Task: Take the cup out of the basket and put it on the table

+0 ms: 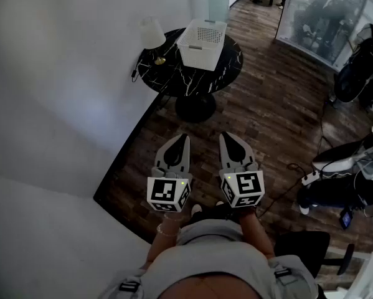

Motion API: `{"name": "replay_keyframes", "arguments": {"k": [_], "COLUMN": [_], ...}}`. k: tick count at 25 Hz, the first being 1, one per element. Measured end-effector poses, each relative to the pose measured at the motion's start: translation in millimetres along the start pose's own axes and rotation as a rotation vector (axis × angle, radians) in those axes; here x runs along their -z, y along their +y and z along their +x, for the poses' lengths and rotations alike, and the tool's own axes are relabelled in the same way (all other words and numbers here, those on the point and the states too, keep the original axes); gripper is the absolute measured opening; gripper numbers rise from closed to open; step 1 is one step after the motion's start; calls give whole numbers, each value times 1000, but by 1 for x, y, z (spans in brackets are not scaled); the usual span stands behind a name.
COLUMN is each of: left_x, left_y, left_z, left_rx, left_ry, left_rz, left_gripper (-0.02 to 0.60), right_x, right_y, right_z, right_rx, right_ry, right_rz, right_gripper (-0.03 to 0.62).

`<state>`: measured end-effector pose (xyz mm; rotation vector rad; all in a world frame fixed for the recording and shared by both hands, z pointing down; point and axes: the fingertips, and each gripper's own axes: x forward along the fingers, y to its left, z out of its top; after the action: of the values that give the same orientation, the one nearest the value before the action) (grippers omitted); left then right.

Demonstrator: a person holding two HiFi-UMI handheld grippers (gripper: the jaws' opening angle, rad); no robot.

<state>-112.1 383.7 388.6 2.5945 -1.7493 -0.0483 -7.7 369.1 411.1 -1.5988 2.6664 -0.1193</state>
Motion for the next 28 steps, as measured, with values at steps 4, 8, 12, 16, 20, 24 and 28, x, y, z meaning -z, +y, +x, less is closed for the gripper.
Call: {"name": "replay_keyframes", "arguments": {"k": [4,8,12,16,20,24,28], "left_x": [0,1,1,3,4,5,8], "left_y": [-8,-15,-21,-30,-41,-53,-64], "left_z": [-1,-1,0,4,9,15,15], "left_rx": [4,1,-1,-2,-5,-14,-24], "left_ry": [2,8,12,14,16,18,26], "left_rz": [-2,-5,-12,-16,-22,-23,-15], "left_gripper": [5,5,5,5,5,5,5], "right_x": [-1,-2,-4,-5,-7,-7,-8], "right_y": [-4,-7,-10,-17,-24,-34,-40], "right_z": [-6,-10,-14,-17,-21,-25,-30], "right_rx": [-1,-11,-20,-30,-52,-77,-86], "right_ry": [1,6,0,-8,-11,-4,-8], "right_rz": [-3,-4,1,14,12,11,22], "right_gripper": [11,11,11,11,11,11,11]}}
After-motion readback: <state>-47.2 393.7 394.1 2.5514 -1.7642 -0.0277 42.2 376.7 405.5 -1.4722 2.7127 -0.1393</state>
